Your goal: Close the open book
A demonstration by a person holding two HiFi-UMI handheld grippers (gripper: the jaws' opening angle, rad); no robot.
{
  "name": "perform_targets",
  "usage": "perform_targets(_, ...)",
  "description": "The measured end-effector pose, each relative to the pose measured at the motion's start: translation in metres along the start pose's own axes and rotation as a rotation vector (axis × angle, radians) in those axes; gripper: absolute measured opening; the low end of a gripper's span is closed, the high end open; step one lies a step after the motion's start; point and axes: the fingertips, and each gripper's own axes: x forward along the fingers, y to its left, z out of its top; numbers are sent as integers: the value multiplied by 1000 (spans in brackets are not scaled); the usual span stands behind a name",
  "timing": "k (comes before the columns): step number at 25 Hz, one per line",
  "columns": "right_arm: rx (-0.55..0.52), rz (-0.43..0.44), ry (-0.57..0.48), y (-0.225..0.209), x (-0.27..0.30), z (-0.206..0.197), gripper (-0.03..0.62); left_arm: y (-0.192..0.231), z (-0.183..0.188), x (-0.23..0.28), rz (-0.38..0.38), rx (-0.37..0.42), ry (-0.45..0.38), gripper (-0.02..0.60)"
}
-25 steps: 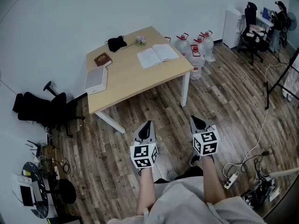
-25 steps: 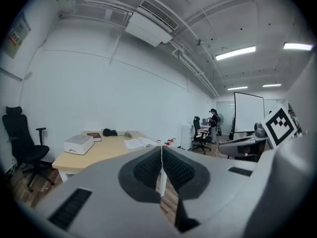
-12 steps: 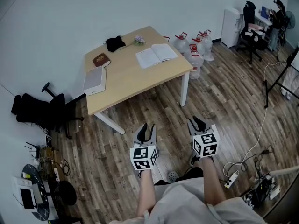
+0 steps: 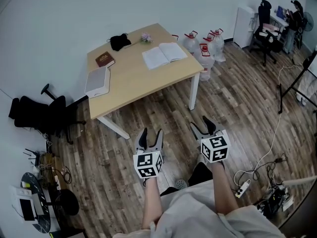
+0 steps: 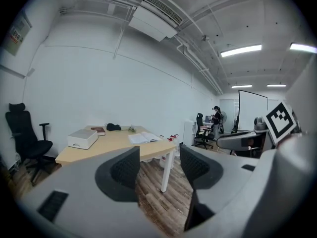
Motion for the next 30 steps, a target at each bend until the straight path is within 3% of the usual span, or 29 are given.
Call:
perform_targets(11, 48, 30, -30, -33, 66, 26, 275, 34, 29, 60, 92, -1, -28, 244)
perform_targets(17, 60, 47, -27, -73, 120, 45, 275, 43, 31, 128, 119, 7, 15, 243)
perform_targets(30, 91, 84, -66, -176, 208, 103, 268, 33, 71, 255, 131, 5, 3, 242)
